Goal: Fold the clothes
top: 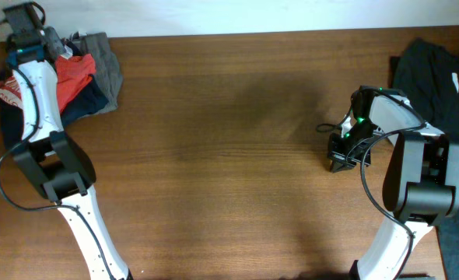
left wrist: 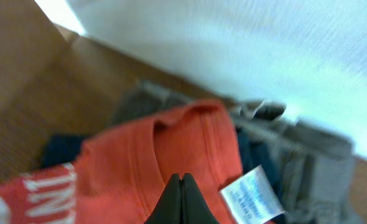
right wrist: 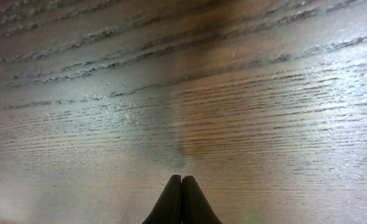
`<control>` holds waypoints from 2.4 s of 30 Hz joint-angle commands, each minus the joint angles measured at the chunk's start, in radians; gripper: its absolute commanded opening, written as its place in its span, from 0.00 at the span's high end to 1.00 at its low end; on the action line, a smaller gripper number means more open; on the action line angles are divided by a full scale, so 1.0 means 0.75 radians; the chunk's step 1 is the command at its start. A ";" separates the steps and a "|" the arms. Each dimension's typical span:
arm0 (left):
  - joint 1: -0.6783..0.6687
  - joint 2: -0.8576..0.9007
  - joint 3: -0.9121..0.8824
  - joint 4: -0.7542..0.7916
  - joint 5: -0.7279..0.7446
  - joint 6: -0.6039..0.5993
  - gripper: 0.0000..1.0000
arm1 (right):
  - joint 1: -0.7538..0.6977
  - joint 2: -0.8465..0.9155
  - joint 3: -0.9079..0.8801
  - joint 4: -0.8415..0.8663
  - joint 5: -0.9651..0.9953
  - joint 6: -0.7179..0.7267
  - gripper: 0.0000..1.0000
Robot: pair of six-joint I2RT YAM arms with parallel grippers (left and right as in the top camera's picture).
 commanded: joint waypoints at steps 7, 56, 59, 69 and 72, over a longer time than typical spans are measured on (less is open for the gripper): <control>-0.023 0.285 -0.021 -0.028 -0.006 -0.030 0.99 | 0.003 0.010 -0.005 0.007 -0.008 -0.014 0.96; -0.038 -0.430 -1.082 0.707 -0.434 0.012 0.99 | 0.003 0.010 -0.005 0.019 -0.047 -0.025 0.96; -0.050 -0.547 -1.083 0.750 -0.424 0.012 0.99 | 0.003 0.010 -0.005 0.020 -0.047 -0.025 0.96; -0.025 -0.582 -1.083 1.018 -0.154 0.013 0.99 | 0.003 0.010 -0.005 0.034 -0.047 -0.025 0.96; -0.016 -0.516 -1.083 1.105 -0.117 0.014 0.99 | 0.003 0.010 -0.005 0.034 -0.047 -0.024 0.96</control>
